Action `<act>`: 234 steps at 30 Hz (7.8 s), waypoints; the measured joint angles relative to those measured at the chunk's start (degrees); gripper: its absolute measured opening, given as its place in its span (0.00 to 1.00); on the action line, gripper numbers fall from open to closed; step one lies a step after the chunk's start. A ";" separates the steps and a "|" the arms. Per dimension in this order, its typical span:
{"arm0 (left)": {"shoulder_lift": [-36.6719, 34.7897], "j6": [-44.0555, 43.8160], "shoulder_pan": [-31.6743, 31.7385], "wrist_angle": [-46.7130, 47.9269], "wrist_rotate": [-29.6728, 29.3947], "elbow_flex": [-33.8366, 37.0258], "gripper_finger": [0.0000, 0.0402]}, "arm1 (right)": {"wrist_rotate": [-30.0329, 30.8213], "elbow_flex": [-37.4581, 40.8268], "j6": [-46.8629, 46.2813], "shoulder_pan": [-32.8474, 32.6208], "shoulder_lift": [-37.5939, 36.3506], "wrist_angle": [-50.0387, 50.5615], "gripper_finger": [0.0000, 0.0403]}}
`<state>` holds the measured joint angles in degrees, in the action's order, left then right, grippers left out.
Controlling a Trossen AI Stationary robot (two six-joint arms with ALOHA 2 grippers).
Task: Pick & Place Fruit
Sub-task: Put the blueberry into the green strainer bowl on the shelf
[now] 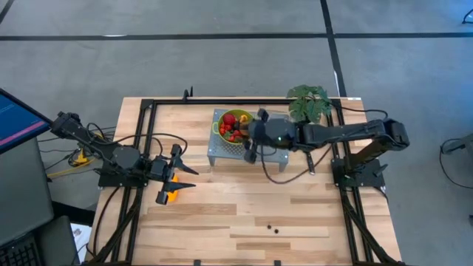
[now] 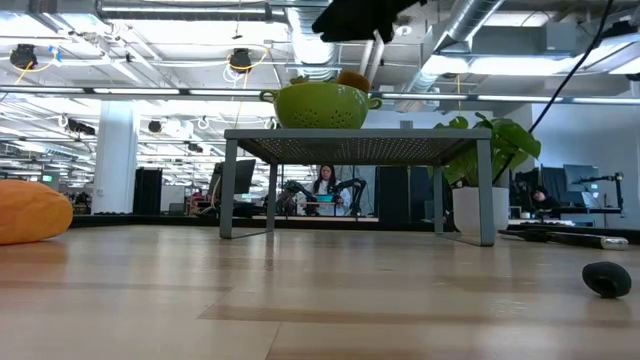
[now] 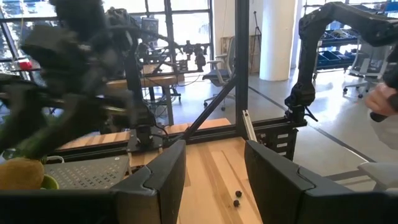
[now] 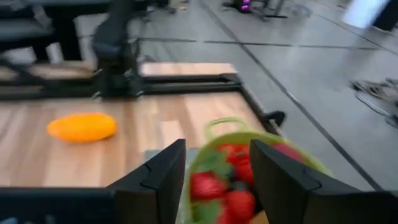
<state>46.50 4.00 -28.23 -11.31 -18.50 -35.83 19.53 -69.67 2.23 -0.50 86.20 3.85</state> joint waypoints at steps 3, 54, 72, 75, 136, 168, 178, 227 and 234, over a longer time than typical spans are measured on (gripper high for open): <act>0.00 0.01 0.02 -0.02 0.00 0.00 0.39 | -0.01 0.15 1.13 -2.84 -0.44 0.30 0.41; 0.00 -0.01 0.01 -0.38 -0.01 0.00 0.39 | 9.07 0.37 -42.01 -41.56 8.59 21.50 0.37; 0.00 0.00 0.01 -0.37 0.09 0.00 0.39 | 2.59 0.35 -54.69 -42.29 24.52 24.04 0.40; -0.01 0.01 0.01 -0.39 0.28 0.00 0.39 | 0.93 0.35 -55.64 -42.08 25.98 24.02 0.40; 0.00 0.00 0.00 -1.31 0.24 0.00 0.39 | -1.90 0.32 -51.90 -38.84 26.58 26.11 0.17; -0.02 0.00 0.01 -2.60 0.07 -0.01 0.39 | -1.52 0.24 -10.53 -12.88 4.43 11.40 0.17; -0.02 0.01 0.02 -2.96 0.26 0.00 0.39 | -1.70 0.24 -3.23 -2.66 4.43 0.07 0.17; -0.02 0.00 0.01 -3.45 0.28 0.00 0.39 | -1.07 -2.71 -5.24 -2.89 -5.57 11.57 0.40; 0.00 0.01 0.00 -3.52 0.24 0.00 0.39 | 8.05 -2.69 -12.03 -11.48 -7.71 25.55 0.37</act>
<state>46.50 4.01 -28.23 -14.83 -18.26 -35.84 27.58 -72.36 -9.80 -11.98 78.48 29.40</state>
